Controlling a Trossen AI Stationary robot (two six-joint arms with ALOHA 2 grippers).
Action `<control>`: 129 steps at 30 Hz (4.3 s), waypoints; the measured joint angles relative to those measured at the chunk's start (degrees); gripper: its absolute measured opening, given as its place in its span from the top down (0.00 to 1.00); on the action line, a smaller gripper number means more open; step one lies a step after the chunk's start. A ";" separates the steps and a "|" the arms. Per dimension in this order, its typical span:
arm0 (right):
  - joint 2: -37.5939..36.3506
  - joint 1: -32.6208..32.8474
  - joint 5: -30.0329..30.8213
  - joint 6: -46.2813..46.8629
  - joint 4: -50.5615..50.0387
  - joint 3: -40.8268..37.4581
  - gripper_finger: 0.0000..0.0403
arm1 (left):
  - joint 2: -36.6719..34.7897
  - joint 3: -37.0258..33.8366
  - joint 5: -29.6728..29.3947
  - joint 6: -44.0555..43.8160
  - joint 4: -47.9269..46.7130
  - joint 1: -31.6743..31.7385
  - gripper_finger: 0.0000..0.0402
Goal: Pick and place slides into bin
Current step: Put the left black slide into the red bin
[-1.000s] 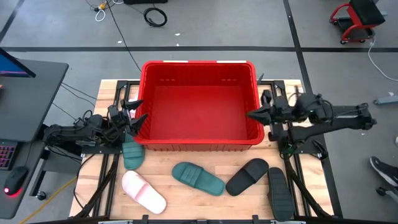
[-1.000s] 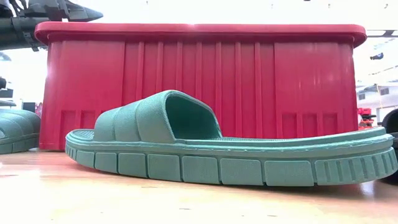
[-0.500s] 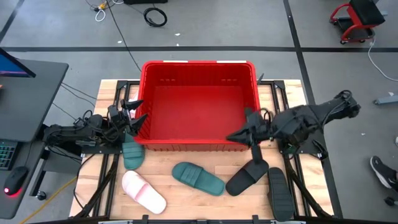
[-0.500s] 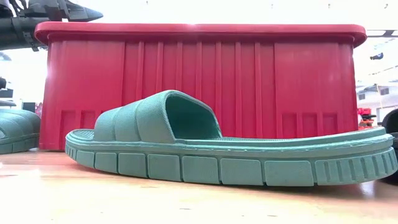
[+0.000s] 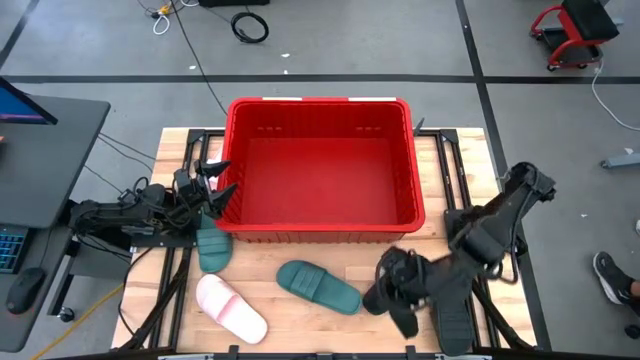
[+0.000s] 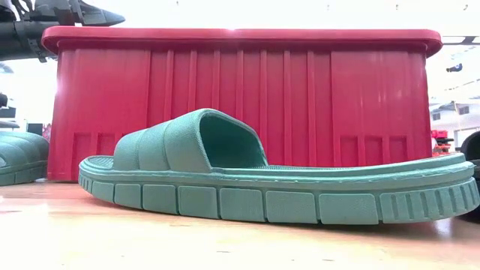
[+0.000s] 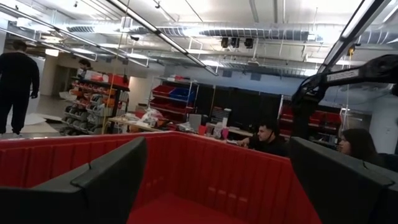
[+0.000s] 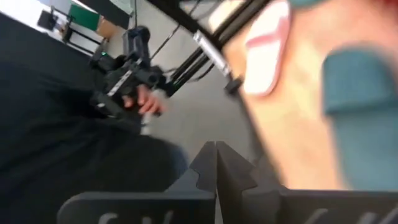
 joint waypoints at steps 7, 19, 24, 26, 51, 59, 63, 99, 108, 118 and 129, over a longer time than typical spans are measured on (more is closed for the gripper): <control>5.64 6.17 -5.03 19.24 -1.60 1.99 0.99 | 0.00 -0.02 0.04 0.02 0.02 0.07 0.01; 8.40 6.99 -7.02 33.13 -24.34 1.99 0.90 | -0.02 0.00 0.09 -0.02 0.04 0.07 0.01; 8.32 6.76 -6.92 33.70 -33.34 1.99 0.78 | -0.01 0.00 0.09 0.02 0.04 0.07 0.01; 8.40 6.76 -6.44 33.66 -37.24 1.99 0.70 | 0.00 0.00 0.09 0.02 0.02 0.07 0.01; 8.48 -0.97 -11.15 22.80 -35.56 -22.88 0.25 | 0.00 0.00 0.07 0.13 -0.44 0.07 0.01; 11.42 -5.35 -16.97 11.15 -32.93 -25.32 0.25 | 0.00 0.00 0.07 0.11 -0.79 0.05 0.01; 16.68 -6.27 -17.16 9.22 -33.93 -21.58 0.26 | 0.00 -0.01 0.05 0.11 -0.81 0.06 0.01; 19.42 -6.60 -19.85 20.33 -43.70 -18.49 0.96 | 0.00 0.00 0.00 0.11 -0.76 0.11 0.01; 9.95 -6.60 -20.72 17.11 -40.45 -14.27 0.98 | 0.00 0.00 0.01 0.04 -0.76 0.11 0.01; 4.18 -9.38 -15.43 6.87 -40.40 1.60 0.98 | 0.00 -0.01 0.03 0.02 -0.79 0.11 0.01; 7.51 -17.77 -2.32 -15.12 -39.42 25.66 0.98 | 0.00 0.00 0.12 -6.04 -0.62 0.04 0.01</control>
